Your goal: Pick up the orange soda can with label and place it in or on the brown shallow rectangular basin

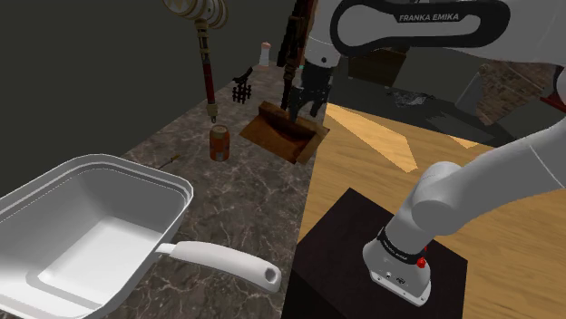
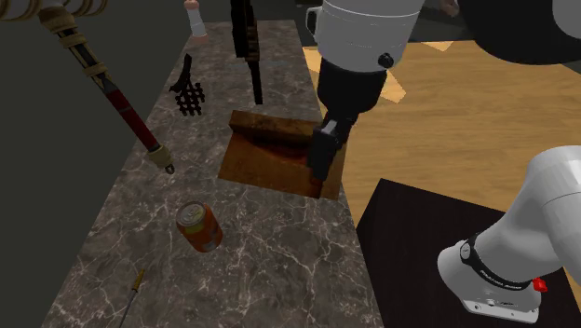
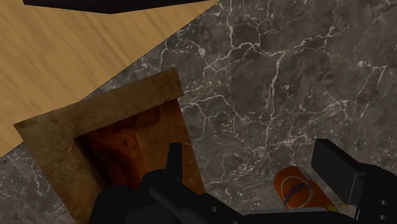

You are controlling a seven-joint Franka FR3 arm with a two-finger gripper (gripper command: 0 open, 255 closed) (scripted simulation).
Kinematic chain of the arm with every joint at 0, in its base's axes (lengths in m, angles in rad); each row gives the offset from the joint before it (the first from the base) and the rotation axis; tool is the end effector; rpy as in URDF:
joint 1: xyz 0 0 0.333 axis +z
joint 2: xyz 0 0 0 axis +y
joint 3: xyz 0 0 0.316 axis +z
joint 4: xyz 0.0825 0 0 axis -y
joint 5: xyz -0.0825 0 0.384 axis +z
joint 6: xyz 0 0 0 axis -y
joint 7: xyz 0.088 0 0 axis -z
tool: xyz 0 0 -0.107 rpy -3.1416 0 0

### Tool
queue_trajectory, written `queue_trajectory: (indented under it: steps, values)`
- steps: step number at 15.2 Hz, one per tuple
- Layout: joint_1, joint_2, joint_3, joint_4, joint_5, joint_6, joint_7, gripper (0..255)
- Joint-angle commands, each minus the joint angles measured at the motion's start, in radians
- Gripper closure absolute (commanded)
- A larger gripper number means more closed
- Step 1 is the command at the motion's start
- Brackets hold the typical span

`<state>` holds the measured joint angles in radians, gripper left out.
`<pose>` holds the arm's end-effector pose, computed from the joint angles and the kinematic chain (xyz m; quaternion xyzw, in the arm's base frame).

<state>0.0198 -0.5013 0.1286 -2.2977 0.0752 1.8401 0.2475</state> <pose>0.4005 0.0724 0.5393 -0.9976 0.0660 -0.0189 0.0094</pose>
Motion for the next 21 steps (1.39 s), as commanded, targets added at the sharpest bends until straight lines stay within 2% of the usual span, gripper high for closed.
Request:
queue_trajectory:
  steps: [1,10,19,21]
  values:
    - [0.003,0.079,0.024,0.041,-0.002,0.038,0.026,0]
    - [0.018,0.433,0.103,0.297,-0.063,0.124,0.145,0]
    - [0.078,0.803,0.132,0.667,-0.173,0.1,0.256,0]
    - [0.079,0.809,0.13,0.649,-0.175,0.125,0.258,0]
